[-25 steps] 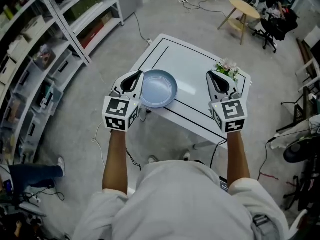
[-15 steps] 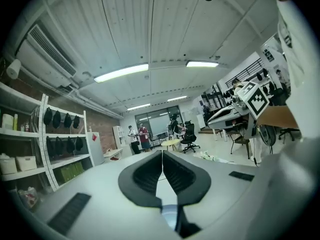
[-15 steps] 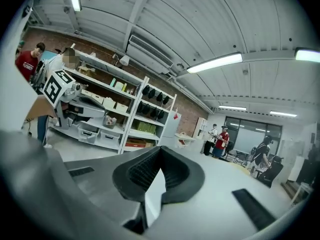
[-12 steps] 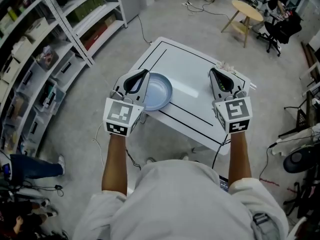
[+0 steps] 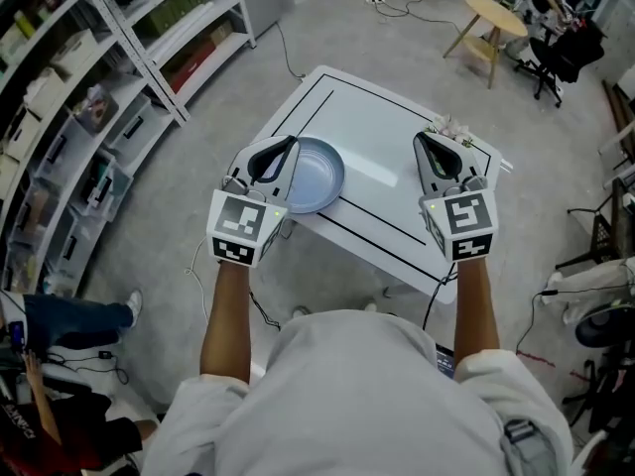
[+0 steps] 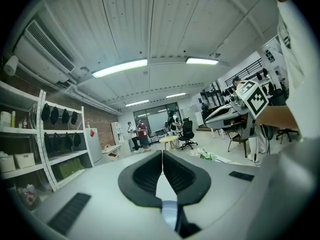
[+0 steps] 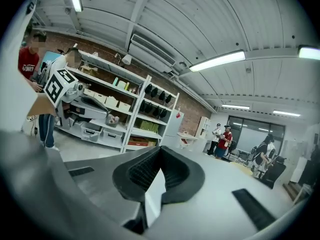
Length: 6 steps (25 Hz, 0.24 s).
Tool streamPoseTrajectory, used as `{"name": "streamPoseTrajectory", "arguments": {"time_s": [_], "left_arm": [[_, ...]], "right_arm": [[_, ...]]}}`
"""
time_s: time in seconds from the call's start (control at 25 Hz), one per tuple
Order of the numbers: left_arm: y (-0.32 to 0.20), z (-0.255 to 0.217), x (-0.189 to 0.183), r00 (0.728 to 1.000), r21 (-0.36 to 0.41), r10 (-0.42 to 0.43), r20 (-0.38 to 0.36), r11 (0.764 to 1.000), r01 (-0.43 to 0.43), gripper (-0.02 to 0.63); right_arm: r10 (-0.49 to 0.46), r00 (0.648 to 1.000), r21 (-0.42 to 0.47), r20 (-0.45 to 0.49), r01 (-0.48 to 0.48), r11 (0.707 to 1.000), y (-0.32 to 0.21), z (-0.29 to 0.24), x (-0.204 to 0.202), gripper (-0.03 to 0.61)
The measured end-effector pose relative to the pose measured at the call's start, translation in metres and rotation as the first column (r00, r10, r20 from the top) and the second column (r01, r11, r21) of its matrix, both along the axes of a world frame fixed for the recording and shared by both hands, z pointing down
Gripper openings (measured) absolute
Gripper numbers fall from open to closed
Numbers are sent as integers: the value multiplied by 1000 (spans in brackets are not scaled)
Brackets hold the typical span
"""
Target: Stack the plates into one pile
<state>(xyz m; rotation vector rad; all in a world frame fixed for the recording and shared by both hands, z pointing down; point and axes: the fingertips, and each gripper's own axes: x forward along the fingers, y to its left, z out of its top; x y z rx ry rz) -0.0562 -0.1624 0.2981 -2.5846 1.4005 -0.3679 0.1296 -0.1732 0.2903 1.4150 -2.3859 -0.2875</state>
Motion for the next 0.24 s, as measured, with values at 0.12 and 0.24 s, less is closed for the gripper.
{"name": "streamPoseTrajectory", "arguments": {"time_s": [0.12, 0.24], "left_arm": [[1, 1, -1, 1000, -8, -6, 1, 1000, 6, 20], [1, 1, -3, 1000, -14, -8, 2, 1000, 8, 20]], "right_arm": [[-4, 1000, -6, 0, 4, 1000, 1, 2, -1, 12], [-9, 1000, -9, 0, 9, 1000, 0, 1, -3, 12]]}}
